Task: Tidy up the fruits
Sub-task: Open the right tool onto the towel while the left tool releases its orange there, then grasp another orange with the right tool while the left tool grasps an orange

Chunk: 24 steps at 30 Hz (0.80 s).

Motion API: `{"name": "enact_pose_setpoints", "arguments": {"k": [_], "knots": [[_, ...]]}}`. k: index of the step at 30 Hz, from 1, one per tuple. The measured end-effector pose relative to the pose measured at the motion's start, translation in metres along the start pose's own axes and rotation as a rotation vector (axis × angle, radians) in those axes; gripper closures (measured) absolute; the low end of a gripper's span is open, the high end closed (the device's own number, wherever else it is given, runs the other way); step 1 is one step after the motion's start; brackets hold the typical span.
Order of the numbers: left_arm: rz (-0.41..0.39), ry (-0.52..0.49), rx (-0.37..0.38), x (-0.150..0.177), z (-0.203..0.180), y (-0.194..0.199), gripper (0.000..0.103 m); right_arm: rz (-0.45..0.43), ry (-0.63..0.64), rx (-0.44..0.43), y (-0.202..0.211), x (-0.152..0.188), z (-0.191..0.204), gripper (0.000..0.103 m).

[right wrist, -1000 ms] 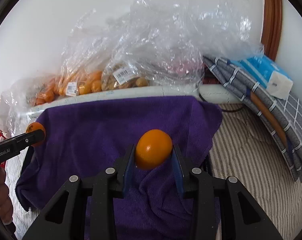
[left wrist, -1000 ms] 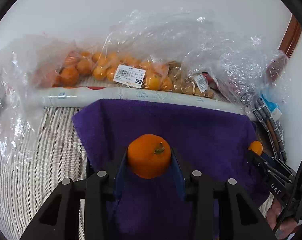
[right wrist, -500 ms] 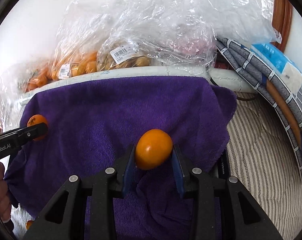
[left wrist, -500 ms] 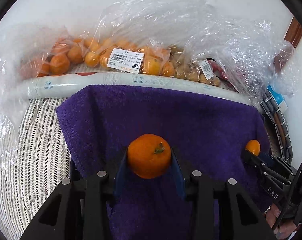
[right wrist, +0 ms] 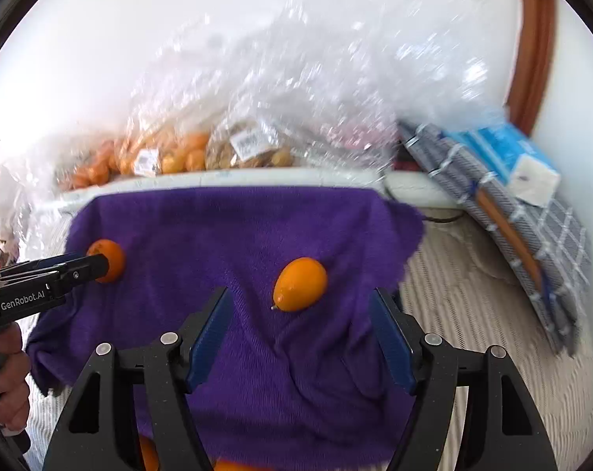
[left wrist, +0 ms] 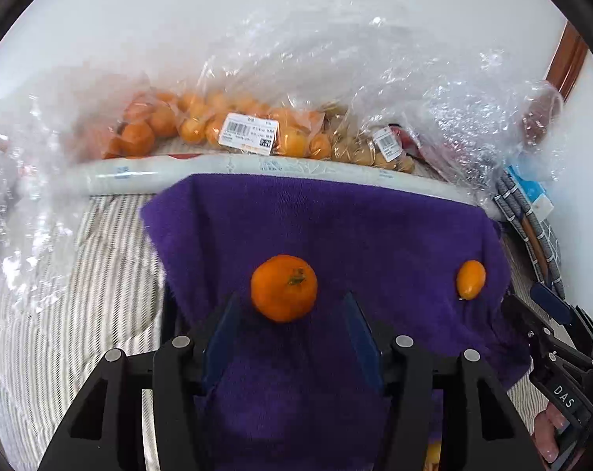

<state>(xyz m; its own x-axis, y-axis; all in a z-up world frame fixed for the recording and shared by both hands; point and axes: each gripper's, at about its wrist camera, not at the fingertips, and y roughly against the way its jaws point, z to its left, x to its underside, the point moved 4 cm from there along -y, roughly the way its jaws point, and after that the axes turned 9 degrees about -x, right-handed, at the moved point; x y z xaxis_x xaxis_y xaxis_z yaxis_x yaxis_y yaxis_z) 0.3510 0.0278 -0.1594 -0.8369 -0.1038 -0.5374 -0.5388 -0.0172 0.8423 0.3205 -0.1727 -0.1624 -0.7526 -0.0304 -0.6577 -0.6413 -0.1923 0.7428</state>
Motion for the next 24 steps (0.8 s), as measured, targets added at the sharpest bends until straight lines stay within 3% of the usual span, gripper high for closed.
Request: {"name": "enact_pose_setpoints", "arguments": {"k": [8, 11, 19, 24], "knots": [[-0.101, 0.034, -0.024, 0.03, 0.005, 0.08, 0.05, -0.087, 0.048, 0.075, 0.078, 0.021, 0.013, 0.032], [-0.147, 0.029, -0.05, 0.046, 0.004, 0.11, 0.05, -0.116, 0.011, 0.114, 0.105, 0.037, 0.01, 0.032], [-0.215, -0.033, -0.059, 0.091, 0.003, 0.17, 0.05, -0.096, -0.037, 0.074, 0.153, 0.083, 0.001, 0.032], [-0.198, -0.022, -0.04, 0.114, 0.008, 0.176, 0.05, -0.061, -0.069, 0.044, 0.163, 0.111, -0.006, 0.034]]}}
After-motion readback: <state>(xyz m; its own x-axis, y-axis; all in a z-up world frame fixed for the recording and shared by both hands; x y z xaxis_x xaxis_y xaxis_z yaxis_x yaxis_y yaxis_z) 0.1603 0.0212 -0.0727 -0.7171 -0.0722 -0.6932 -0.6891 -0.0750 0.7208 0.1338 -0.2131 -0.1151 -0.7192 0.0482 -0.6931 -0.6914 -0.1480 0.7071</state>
